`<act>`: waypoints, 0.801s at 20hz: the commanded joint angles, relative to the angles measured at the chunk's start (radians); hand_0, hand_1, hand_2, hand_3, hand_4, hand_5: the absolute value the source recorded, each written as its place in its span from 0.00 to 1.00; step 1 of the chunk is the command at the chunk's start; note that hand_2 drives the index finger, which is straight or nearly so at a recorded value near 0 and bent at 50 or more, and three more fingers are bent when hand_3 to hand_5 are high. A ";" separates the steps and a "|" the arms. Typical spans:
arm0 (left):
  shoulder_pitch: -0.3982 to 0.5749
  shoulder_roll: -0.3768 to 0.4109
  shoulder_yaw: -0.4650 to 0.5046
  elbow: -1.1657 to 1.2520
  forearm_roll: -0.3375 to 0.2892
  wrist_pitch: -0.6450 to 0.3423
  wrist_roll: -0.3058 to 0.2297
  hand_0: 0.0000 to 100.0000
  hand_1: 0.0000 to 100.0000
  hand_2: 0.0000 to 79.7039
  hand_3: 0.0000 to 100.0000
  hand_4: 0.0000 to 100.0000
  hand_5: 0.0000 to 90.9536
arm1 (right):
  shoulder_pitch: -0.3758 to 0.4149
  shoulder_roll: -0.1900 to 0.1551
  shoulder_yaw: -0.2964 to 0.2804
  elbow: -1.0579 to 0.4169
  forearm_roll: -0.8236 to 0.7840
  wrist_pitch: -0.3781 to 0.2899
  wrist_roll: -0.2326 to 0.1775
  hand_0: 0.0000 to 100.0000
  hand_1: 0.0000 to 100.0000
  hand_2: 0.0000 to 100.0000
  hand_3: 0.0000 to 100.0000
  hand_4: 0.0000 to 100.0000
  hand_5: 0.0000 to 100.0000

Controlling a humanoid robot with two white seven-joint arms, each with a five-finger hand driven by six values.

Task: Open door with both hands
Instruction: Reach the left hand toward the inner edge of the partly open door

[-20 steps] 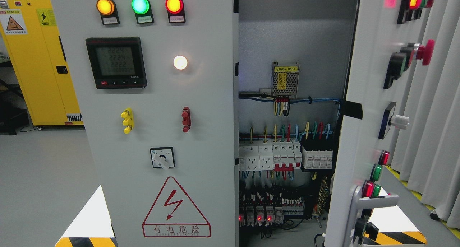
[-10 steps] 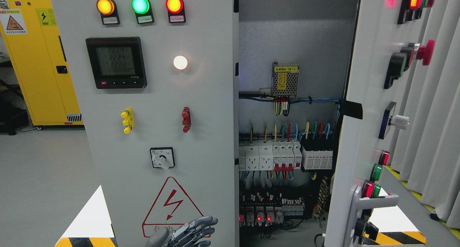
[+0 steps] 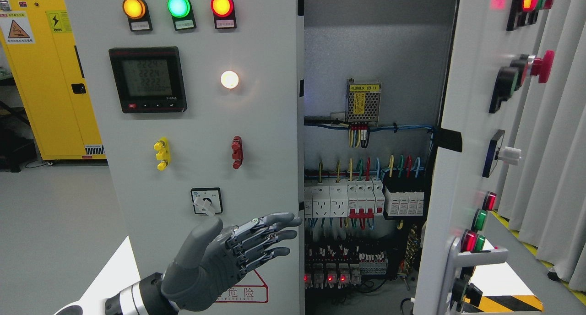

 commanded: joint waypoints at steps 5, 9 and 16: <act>-0.297 -0.079 -0.286 0.049 0.159 0.003 0.059 0.00 0.00 0.00 0.06 0.00 0.00 | 0.000 0.014 0.025 0.000 0.000 0.001 -0.002 0.21 0.13 0.00 0.00 0.00 0.00; -0.300 -0.180 -0.310 0.108 0.159 0.070 0.044 0.00 0.00 0.00 0.06 0.00 0.00 | -0.002 0.014 0.026 0.000 0.000 0.002 -0.002 0.21 0.13 0.00 0.00 0.00 0.00; -0.346 -0.311 -0.320 0.276 0.161 0.103 -0.082 0.00 0.00 0.00 0.08 0.00 0.00 | 0.000 0.014 0.028 0.000 0.000 0.002 -0.002 0.21 0.12 0.00 0.00 0.00 0.00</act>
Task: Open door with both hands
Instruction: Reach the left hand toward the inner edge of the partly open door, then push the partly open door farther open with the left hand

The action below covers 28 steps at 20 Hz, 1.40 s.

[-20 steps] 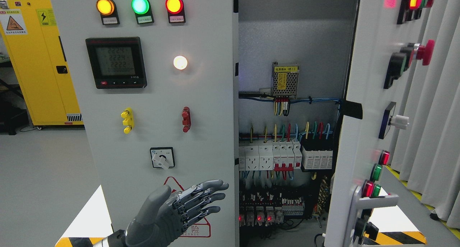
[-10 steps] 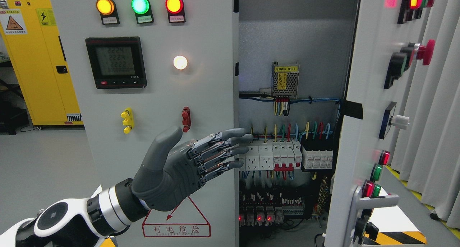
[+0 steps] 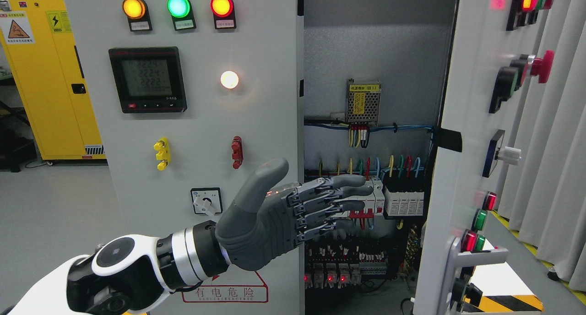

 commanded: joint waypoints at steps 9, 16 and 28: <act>-0.095 -0.212 -0.083 0.208 0.009 0.003 -0.033 0.00 0.00 0.00 0.08 0.00 0.00 | 0.000 0.014 0.028 0.000 0.000 0.000 -0.002 0.21 0.12 0.00 0.00 0.00 0.00; -0.165 -0.290 -0.075 0.263 0.058 0.001 -0.030 0.00 0.00 0.00 0.09 0.00 0.00 | 0.000 0.014 0.028 0.000 0.002 0.000 -0.002 0.21 0.11 0.00 0.00 0.00 0.00; -0.170 -0.368 -0.075 0.280 0.126 0.006 -0.033 0.00 0.00 0.00 0.09 0.00 0.00 | 0.000 0.014 0.028 -0.001 0.002 -0.002 -0.002 0.21 0.10 0.00 0.00 0.00 0.00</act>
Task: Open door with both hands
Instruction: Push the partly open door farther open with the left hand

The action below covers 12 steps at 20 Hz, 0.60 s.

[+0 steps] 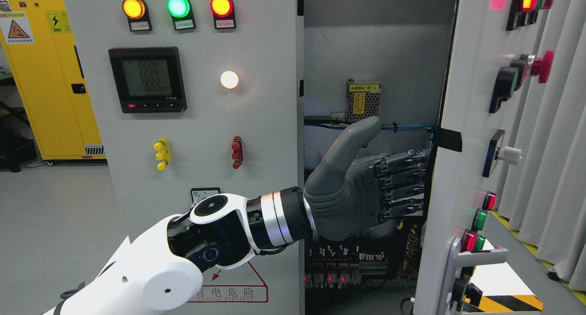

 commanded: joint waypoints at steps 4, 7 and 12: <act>-0.007 -0.104 -0.009 0.046 0.028 0.004 -0.006 0.00 0.00 0.00 0.10 0.00 0.00 | 0.000 0.014 0.028 0.001 0.000 -0.001 0.003 0.21 0.10 0.00 0.00 0.00 0.00; -0.004 -0.139 -0.012 0.046 0.026 0.004 -0.005 0.00 0.00 0.00 0.10 0.00 0.00 | 0.000 0.014 0.028 -0.001 0.000 -0.001 0.003 0.21 0.10 0.00 0.00 0.00 0.00; -0.001 -0.207 -0.016 0.066 -0.035 0.004 0.004 0.00 0.00 0.00 0.10 0.00 0.00 | 0.000 0.014 0.028 -0.001 0.000 -0.001 0.004 0.21 0.10 0.00 0.00 0.00 0.00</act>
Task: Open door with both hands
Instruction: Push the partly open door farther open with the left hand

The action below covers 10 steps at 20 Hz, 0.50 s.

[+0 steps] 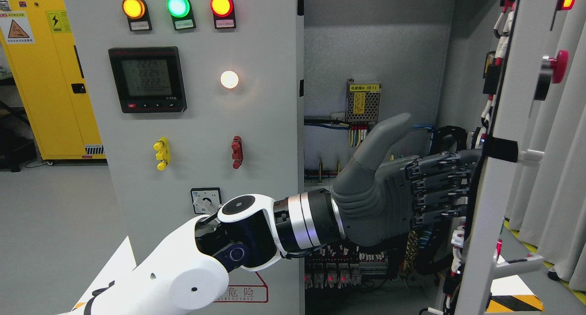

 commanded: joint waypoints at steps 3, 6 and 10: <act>0.004 -0.154 -0.014 0.040 -0.090 0.001 0.013 0.00 0.00 0.00 0.10 0.00 0.00 | 0.000 0.014 0.029 -0.001 0.000 -0.001 0.000 0.21 0.10 0.00 0.00 0.00 0.00; 0.006 -0.179 -0.049 0.040 -0.131 -0.002 0.112 0.00 0.00 0.00 0.10 0.00 0.00 | 0.000 0.014 0.029 -0.001 0.000 -0.002 0.000 0.21 0.10 0.00 0.00 0.00 0.00; 0.004 -0.212 -0.051 0.046 -0.134 -0.002 0.152 0.00 0.00 0.00 0.10 0.00 0.00 | 0.000 0.014 0.015 -0.002 0.000 -0.002 0.000 0.21 0.10 0.00 0.00 0.00 0.00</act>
